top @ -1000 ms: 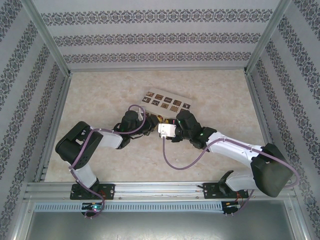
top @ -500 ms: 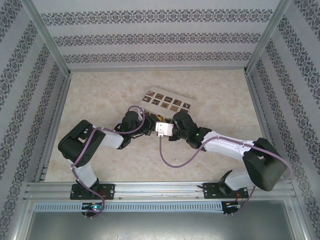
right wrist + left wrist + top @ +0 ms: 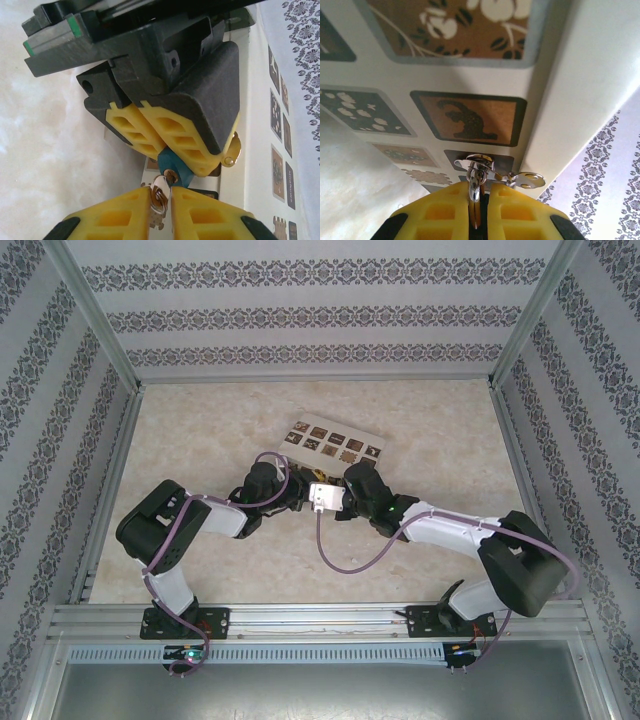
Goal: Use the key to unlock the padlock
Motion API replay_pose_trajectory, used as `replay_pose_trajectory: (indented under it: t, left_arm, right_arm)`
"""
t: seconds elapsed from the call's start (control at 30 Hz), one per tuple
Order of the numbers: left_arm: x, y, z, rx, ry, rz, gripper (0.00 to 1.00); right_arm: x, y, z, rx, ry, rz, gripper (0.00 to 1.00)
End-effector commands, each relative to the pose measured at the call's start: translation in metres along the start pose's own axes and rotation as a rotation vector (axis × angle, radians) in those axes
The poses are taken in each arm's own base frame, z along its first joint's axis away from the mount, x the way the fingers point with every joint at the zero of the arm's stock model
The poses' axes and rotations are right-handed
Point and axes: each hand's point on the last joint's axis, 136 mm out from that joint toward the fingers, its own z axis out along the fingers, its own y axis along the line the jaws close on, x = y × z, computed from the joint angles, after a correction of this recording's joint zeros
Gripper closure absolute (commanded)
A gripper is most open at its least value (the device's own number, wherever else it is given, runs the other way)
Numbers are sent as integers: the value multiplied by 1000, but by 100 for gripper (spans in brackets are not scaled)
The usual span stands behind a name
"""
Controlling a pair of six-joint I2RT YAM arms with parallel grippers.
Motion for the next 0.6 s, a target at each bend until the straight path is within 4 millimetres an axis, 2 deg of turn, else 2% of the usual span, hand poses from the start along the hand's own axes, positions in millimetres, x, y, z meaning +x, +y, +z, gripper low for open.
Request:
replay_pose_trajectory:
  t: [0.0, 0.37, 0.57]
  left_arm:
    - [6, -27, 1, 96, 5, 25, 100]
    - [9, -30, 5, 118, 8, -2, 100]
    - [9, -30, 5, 129, -5, -14, 100]
  right_arm:
    - [-4, -4, 4, 25, -5, -2, 86]
    - [-4, -15, 10, 89, -2, 51, 100]
    - [-15, -27, 12, 140, -65, 245, 100]
